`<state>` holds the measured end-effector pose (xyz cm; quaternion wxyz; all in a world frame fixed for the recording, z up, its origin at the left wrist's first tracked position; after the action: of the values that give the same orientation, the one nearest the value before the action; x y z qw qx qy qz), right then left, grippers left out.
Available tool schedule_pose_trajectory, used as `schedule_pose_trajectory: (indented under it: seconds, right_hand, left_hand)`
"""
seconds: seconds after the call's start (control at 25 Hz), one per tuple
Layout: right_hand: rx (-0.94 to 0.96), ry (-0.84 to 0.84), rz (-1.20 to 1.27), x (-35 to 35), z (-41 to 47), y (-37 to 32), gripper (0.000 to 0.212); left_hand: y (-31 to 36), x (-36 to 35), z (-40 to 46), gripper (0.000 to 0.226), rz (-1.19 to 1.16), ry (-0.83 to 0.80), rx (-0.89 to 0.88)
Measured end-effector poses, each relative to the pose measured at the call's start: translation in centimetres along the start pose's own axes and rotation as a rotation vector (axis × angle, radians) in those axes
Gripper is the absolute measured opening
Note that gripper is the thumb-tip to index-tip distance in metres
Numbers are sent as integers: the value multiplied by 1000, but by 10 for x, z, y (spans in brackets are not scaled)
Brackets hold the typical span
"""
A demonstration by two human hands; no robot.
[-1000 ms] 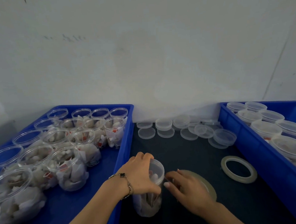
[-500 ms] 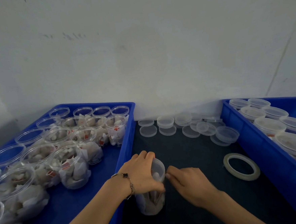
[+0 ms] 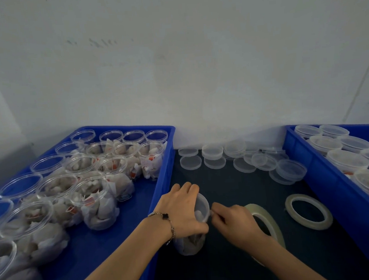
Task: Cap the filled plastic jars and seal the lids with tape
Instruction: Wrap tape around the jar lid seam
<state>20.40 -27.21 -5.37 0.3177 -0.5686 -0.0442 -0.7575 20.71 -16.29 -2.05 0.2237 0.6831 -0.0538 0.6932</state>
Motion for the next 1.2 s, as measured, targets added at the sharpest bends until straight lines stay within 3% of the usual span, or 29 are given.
schedule_pose_trajectory:
  seconds: [0.16, 0.32, 0.36, 0.64, 0.76, 0.88, 0.96, 1.2]
  right_hand:
    - [-70, -40, -17, -15, 12, 0, 30]
    - [-494, -111, 22, -8, 12, 83, 28]
    - [-520, -96, 18, -4, 13, 93, 28]
    - [-288, -258, -66, -39, 40, 69, 29]
    - [-246, -257, -273, -51, 40, 79, 47]
    - [-363, -275, -472, -61, 31, 96, 59]
    - [-454, -197, -546, -56, 28, 103, 68]
    - [-719, -46, -501, -32, 20, 123, 118]
  left_hand:
    - [-5, 5, 1, 65, -22, 12, 21]
    - [7, -5, -9, 62, -77, -30, -39]
    - [9, -6, -11, 61, -78, -30, -51]
    - [2, -7, -10, 64, -88, -54, -26]
    - [6, -6, -11, 68, -72, -63, -25]
    - [5, -6, -11, 70, -77, -85, -17]
    - [6, -7, -11, 70, -73, -95, -19]
    - [4, -8, -11, 69, -87, -98, -24]
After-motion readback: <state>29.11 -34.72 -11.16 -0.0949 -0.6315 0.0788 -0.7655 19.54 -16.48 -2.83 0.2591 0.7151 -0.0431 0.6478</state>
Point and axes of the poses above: each hand's wrist, its own z-axis towards the middle knuckle, its own x-axis out of the back of the hand, y = z × x, the point moved 9 cm from there along z, towards the middle knuckle, and after that the axes turned 4 degrees about -z, right-handed, at the moved point
